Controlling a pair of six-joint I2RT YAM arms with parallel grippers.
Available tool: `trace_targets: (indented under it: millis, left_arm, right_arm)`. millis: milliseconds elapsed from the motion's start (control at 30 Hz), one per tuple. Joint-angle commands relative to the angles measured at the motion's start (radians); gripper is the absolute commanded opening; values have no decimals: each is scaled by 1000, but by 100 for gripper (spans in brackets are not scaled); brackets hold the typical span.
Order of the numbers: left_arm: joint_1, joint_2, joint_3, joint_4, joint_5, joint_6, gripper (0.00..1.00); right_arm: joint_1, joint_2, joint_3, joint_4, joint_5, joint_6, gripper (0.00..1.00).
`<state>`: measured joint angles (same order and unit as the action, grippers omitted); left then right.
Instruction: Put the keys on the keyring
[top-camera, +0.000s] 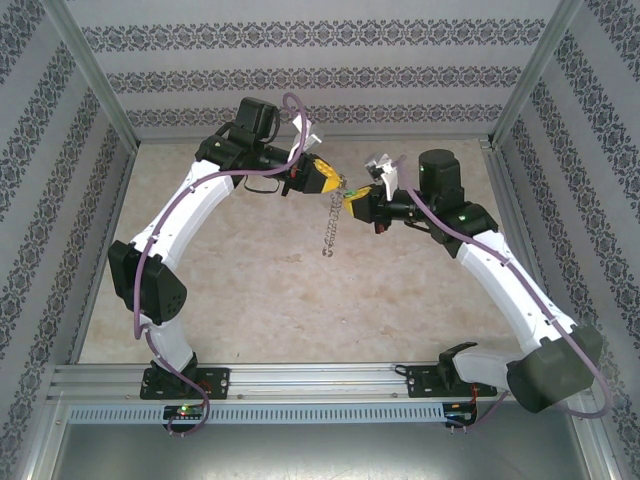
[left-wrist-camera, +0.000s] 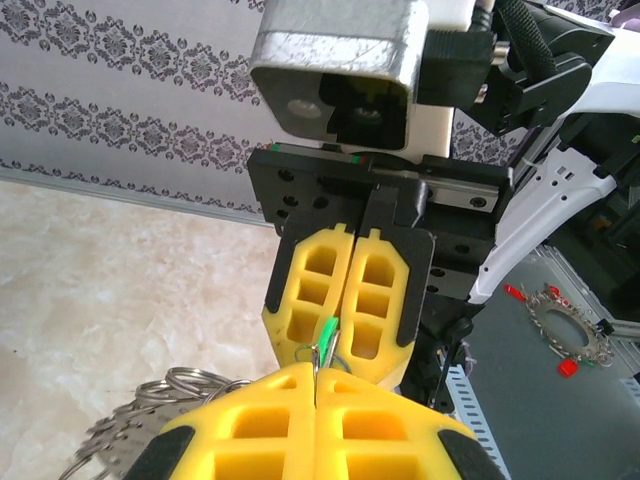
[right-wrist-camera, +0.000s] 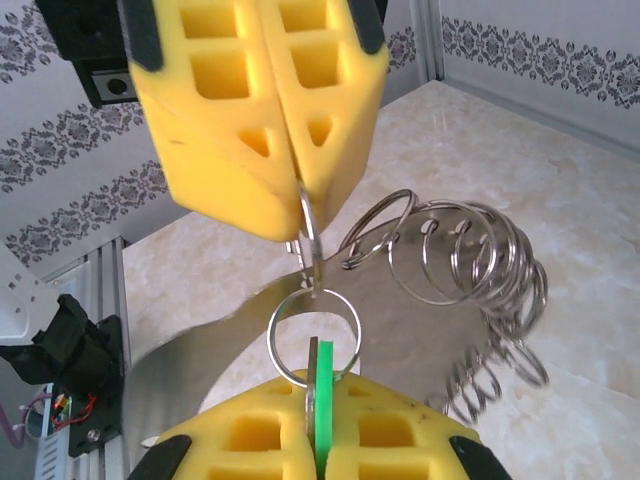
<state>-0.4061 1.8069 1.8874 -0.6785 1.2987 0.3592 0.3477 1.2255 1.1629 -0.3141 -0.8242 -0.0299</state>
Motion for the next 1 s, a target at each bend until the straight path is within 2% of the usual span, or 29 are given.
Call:
trace_targets:
  millis: [0,333,500,700,967]
  left_arm:
    - [5,-14,12,53,27,-14,0]
    - [5,-15,3,55,34,-13,0]
    - [4,-13,1,56,35,-14,0]
    - [4,-17,-1,48,35,-5,0]
    - [4,-14,-2,46,36,-2,0]
  right_arm:
    - [-16,-16,28,-31,-35,-5,0]
    - [2,56,120,-42,-91,2,0]
    - [14,76,134,-58,-68,-12,0]
    - [-31,78,148,-107,-24,-36,0]
    - [-59,66,189,-110,-61,-41,0]
